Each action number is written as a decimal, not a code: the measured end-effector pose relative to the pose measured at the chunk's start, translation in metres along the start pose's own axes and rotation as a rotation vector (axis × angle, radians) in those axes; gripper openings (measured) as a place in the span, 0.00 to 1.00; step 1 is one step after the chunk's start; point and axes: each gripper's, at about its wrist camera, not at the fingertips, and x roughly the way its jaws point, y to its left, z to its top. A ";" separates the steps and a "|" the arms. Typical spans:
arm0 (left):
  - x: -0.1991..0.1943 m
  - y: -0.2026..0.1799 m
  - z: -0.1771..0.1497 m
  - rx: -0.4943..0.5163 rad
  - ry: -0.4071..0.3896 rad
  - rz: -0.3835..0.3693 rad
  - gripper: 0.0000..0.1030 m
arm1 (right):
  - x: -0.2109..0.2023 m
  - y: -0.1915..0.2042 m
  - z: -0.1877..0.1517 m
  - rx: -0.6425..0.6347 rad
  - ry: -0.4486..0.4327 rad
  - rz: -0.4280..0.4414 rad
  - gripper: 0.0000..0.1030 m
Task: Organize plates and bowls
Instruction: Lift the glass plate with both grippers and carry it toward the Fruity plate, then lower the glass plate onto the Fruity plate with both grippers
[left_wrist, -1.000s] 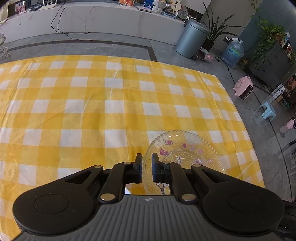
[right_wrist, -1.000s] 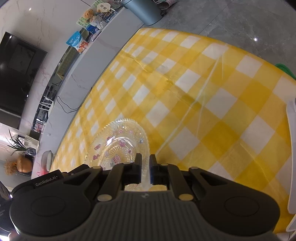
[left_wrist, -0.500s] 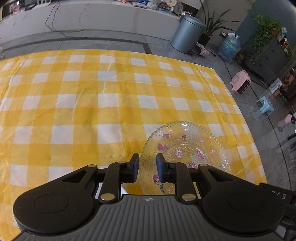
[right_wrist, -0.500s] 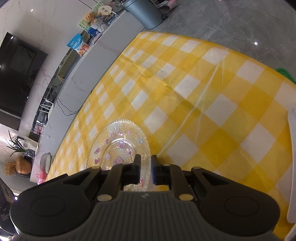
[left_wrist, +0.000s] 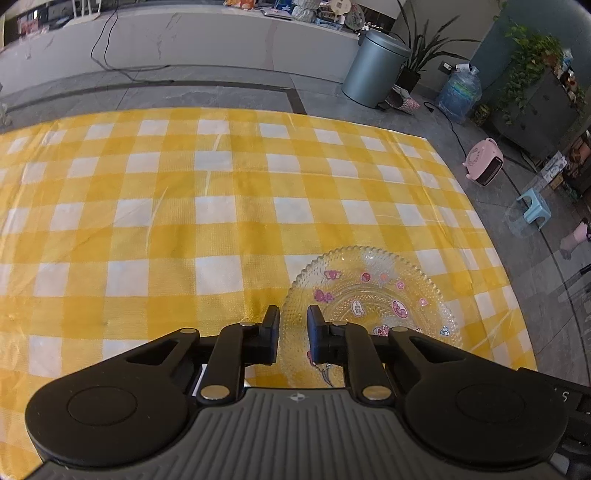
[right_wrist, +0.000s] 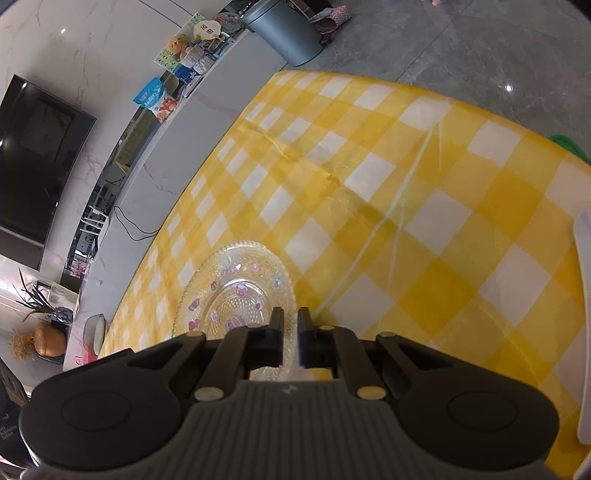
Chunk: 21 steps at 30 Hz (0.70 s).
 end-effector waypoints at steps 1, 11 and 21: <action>-0.003 0.000 0.000 -0.001 0.000 0.002 0.15 | -0.002 0.001 0.000 -0.002 -0.001 0.002 0.04; -0.045 -0.011 -0.001 -0.005 -0.035 0.008 0.15 | -0.029 0.005 -0.005 0.007 -0.003 0.053 0.05; -0.096 -0.028 -0.029 -0.036 -0.087 0.009 0.15 | -0.076 0.000 -0.020 0.016 0.006 0.079 0.05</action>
